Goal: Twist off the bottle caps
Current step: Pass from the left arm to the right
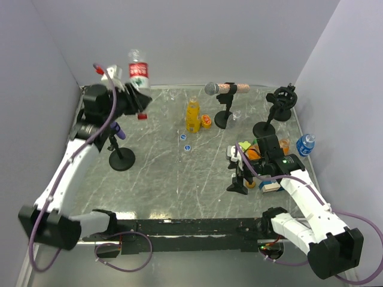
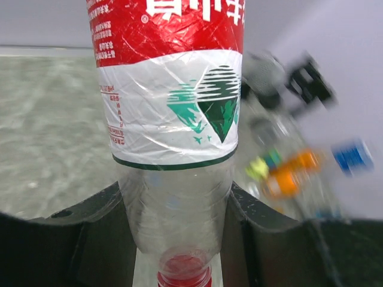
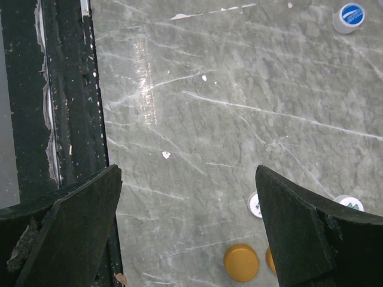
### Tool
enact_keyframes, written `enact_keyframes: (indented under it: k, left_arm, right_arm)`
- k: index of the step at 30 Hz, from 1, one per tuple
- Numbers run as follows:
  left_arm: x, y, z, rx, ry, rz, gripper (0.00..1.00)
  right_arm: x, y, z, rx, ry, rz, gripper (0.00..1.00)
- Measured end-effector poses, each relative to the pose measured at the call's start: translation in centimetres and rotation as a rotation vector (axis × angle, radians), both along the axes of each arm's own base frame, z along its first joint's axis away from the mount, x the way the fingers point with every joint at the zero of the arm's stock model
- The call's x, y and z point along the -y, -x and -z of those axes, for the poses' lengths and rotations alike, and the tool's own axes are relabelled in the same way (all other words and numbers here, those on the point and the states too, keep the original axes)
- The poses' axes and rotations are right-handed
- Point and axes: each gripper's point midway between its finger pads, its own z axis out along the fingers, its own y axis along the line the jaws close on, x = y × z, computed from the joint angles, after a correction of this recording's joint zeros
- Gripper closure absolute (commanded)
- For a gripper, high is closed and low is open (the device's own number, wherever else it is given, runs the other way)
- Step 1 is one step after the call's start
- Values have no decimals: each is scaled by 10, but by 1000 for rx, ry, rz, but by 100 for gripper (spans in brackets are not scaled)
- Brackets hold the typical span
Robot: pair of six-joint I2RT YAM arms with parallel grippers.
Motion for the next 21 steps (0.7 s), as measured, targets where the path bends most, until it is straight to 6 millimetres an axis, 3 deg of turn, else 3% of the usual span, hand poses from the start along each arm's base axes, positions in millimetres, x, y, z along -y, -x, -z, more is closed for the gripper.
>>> enact_keyframes:
  k: [6, 9, 12, 16, 21]
  left_arm:
    - [58, 102, -1, 133, -92, 449, 71]
    - [81, 146, 5, 146, -117, 643, 73]
    - [96, 170, 22, 80, -124, 778, 73]
    - [120, 187, 58, -75, -131, 902, 74]
    - [144, 209, 95, -237, -149, 1014, 75]
  right_arm:
    - [1, 5, -15, 90, -12, -35, 1]
    - [3, 6, -45, 172, -13, -66, 1]
    - [1, 5, -96, 312, -42, -103, 1]
    - [-4, 21, -153, 433, -107, -170, 1]
    - [-4, 49, -169, 440, -149, -230, 1]
